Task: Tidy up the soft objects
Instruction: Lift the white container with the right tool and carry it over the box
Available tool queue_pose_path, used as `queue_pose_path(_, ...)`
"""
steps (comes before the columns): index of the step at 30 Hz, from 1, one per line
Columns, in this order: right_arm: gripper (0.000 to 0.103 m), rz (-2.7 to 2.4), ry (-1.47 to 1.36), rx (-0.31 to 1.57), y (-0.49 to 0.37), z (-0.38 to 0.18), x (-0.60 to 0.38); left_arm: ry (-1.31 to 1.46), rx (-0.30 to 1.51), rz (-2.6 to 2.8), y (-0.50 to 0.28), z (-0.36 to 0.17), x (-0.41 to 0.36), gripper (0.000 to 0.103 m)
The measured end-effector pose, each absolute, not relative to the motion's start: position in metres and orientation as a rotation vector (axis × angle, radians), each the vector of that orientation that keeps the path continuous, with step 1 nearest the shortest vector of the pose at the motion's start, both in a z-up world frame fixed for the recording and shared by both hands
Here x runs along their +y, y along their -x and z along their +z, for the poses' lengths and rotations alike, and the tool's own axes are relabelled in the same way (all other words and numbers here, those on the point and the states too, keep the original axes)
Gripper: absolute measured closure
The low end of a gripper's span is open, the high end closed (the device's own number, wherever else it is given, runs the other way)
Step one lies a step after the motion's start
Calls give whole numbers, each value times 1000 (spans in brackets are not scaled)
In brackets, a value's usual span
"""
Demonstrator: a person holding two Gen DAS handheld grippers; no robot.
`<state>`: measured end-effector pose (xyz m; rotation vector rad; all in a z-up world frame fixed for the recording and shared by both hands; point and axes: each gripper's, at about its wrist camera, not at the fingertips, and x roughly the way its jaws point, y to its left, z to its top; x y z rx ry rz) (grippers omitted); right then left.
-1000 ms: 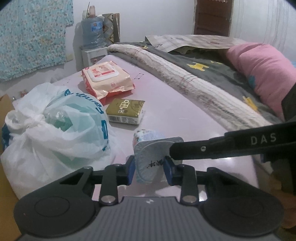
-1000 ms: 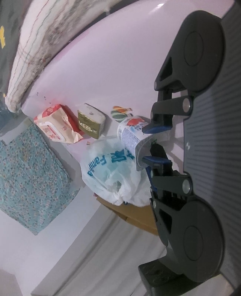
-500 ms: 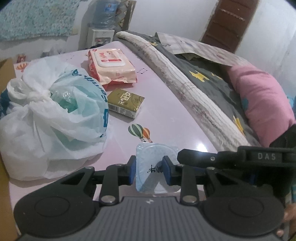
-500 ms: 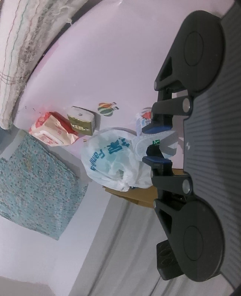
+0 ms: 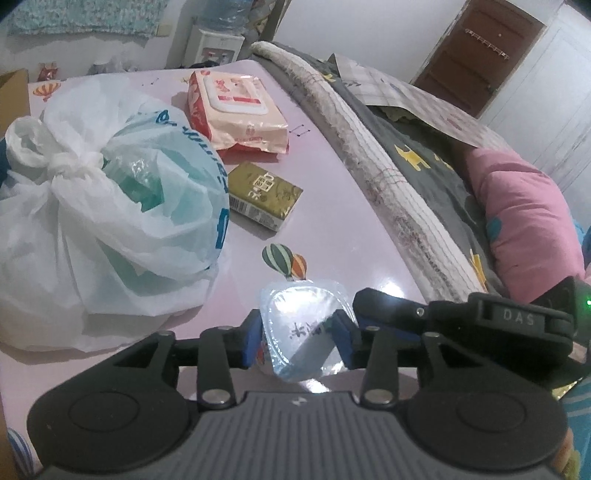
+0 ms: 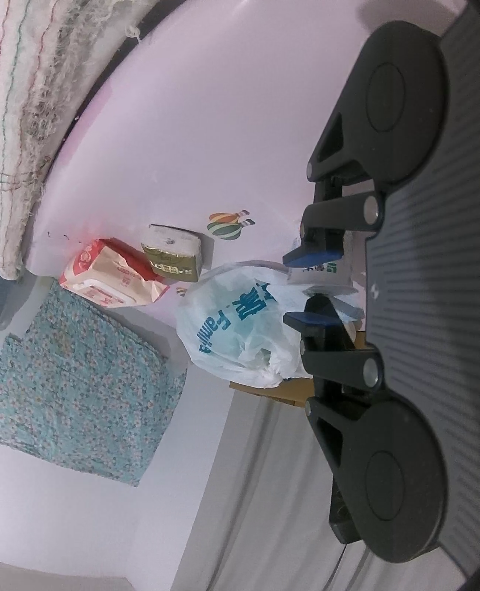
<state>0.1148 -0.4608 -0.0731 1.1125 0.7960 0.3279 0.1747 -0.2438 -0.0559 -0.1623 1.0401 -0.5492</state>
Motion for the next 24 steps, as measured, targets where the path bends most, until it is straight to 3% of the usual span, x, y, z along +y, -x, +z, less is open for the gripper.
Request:
queue_pose_path(7,78,337,-1104,804,-116,-75,-457,163,1061,-577,-170,-57,-243,55)
queue_pose_path(24,80,315,-983,808,-113,-53,-439,159,1054,-559,-164,-52,-241,62)
